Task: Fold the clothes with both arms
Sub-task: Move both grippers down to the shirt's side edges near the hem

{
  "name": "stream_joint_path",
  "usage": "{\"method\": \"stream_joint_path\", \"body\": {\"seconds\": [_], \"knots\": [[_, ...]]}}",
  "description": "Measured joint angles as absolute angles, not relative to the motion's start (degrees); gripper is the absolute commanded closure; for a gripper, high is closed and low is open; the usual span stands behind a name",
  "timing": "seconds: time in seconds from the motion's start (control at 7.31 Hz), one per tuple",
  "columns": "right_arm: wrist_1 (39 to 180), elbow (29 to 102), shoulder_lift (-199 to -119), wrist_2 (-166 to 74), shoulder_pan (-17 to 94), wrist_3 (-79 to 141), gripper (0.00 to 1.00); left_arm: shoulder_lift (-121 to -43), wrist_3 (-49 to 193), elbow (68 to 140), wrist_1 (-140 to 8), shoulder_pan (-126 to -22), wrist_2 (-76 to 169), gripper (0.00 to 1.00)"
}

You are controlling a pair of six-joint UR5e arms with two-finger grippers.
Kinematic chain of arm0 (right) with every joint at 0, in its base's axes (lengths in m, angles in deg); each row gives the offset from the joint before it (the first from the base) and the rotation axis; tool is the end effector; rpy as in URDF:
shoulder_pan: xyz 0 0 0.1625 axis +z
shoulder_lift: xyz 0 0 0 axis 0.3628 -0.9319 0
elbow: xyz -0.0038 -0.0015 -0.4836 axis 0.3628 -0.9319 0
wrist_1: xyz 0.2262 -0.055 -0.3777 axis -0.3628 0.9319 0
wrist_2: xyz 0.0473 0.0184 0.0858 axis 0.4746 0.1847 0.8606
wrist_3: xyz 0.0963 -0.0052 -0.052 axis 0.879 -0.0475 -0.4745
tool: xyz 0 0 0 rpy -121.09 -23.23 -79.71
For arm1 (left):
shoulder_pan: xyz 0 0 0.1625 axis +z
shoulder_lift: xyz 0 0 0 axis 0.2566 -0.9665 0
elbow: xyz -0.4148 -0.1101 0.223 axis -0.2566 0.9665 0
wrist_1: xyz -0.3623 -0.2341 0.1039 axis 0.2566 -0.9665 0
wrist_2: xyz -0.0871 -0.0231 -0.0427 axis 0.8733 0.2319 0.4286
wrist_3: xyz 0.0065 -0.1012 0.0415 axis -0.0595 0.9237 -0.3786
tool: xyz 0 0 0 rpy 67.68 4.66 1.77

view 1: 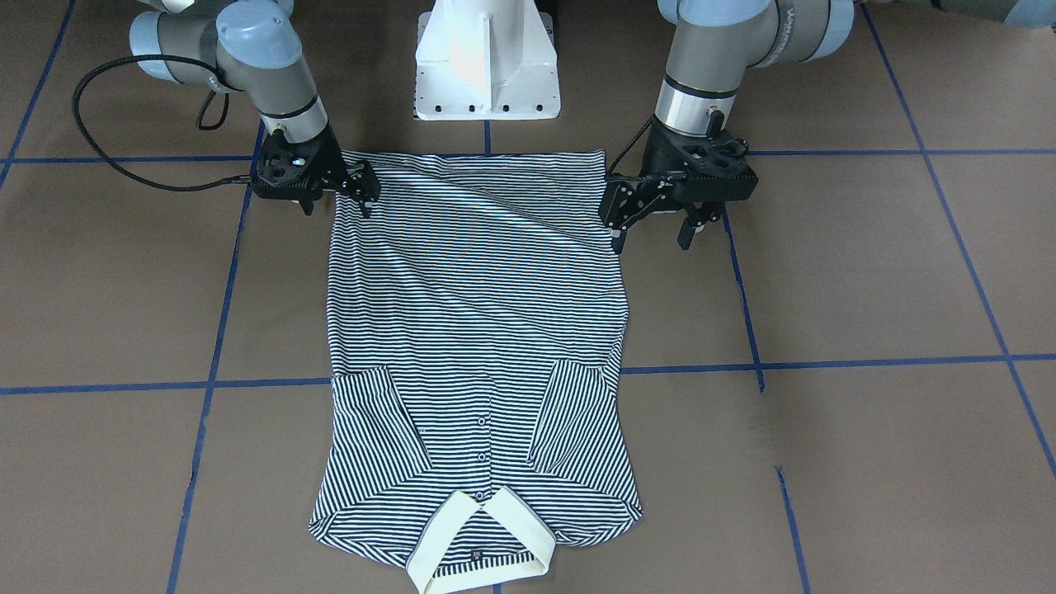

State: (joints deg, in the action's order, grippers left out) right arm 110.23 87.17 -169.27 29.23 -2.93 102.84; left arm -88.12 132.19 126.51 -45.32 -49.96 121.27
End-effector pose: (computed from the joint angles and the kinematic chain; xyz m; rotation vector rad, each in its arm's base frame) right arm -0.5145 -0.2951 0.3984 0.0137 -0.8319 0.2174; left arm 0.4491 -0.4633 0.2620 0.3104 0.9085 -0.2664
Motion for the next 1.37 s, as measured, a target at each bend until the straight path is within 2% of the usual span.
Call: {"method": "stream_joint_path", "body": {"seconds": [0.68, 0.96, 1.23, 1.37], "knots": [[115.69, 88.74, -169.87, 29.16, -7.75, 107.57, 0.02, -88.47, 131.81, 126.25, -46.37, -49.69, 121.33, 0.0], [116.42, 88.8, -169.98, 29.21, -8.04, 107.72, 0.08, -88.49, 131.63, 126.08, -46.79, -49.69, 121.34, 0.0], [116.56, 88.6, -170.02, 29.36, -8.08, 107.7, 0.27, -88.45, 131.57, 126.07, -46.88, -49.72, 121.29, 0.0], [116.58, 88.49, -170.02, 29.46, -8.08, 107.72, 0.51, -88.44, 131.57, 126.08, -46.89, -49.74, 121.28, 0.0]]}}
